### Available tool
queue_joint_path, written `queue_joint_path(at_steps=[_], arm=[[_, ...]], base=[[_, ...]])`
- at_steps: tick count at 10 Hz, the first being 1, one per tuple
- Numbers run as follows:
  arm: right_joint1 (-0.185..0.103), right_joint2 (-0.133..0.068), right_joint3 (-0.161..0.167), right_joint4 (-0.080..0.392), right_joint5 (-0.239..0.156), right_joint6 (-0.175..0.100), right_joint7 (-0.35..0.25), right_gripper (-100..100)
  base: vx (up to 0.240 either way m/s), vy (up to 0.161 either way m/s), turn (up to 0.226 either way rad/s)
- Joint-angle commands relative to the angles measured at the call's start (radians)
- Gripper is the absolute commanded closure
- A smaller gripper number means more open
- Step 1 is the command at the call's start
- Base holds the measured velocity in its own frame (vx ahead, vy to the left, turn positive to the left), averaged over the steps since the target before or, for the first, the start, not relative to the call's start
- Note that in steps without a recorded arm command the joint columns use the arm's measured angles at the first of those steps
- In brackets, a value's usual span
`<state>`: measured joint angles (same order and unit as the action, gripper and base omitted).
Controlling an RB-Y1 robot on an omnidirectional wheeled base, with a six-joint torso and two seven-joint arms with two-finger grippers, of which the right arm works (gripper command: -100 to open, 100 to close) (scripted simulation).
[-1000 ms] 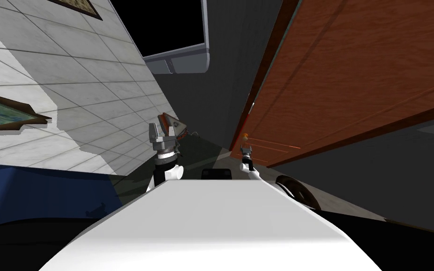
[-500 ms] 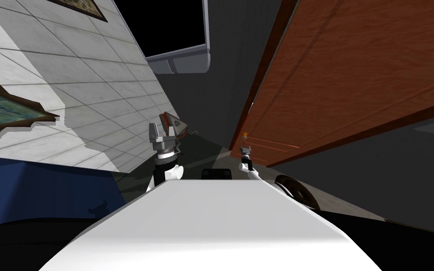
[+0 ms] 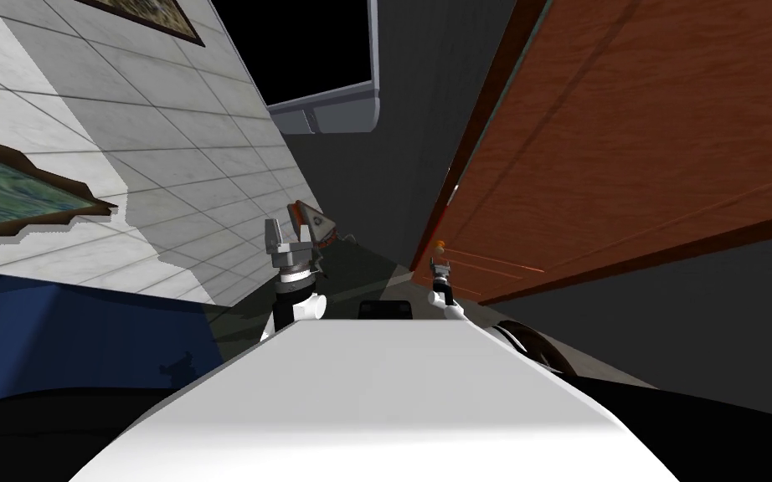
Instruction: Pull the door open
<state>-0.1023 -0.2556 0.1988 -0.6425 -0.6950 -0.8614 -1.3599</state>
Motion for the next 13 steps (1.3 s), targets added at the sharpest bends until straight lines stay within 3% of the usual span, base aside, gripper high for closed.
queue_joint_path(at_steps=[1, 2, 3, 5, 7, 8, 13], arm=[[0.019, -0.031, -0.008, -0.003, -0.01, -0.002, -0.025, -100], [0.019, -0.031, -0.008, -0.003, -0.01, -0.002, -0.025, -100], [0.029, -0.052, -0.012, 0.004, -0.015, -0.009, -0.047, -100], [0.039, -0.074, -0.016, 0.01, -0.022, -0.015, -0.069, -100], [0.046, -0.072, -0.018, -0.009, -0.023, -0.006, -0.057, -100], [0.046, -0.072, -0.018, -0.009, -0.023, -0.006, -0.057, 100], [0.046, -0.072, -0.018, -0.009, -0.023, -0.006, -0.057, 100]], base=[[0.178, 0.004, 0.156], [0.172, 0.008, 0.075], [0.196, -0.015, 0.105], [0.186, -0.049, 0.086], [0.087, -0.021, 0.015], [-0.002, -0.004, -0.011], [-0.008, 0.0, 0.003]])
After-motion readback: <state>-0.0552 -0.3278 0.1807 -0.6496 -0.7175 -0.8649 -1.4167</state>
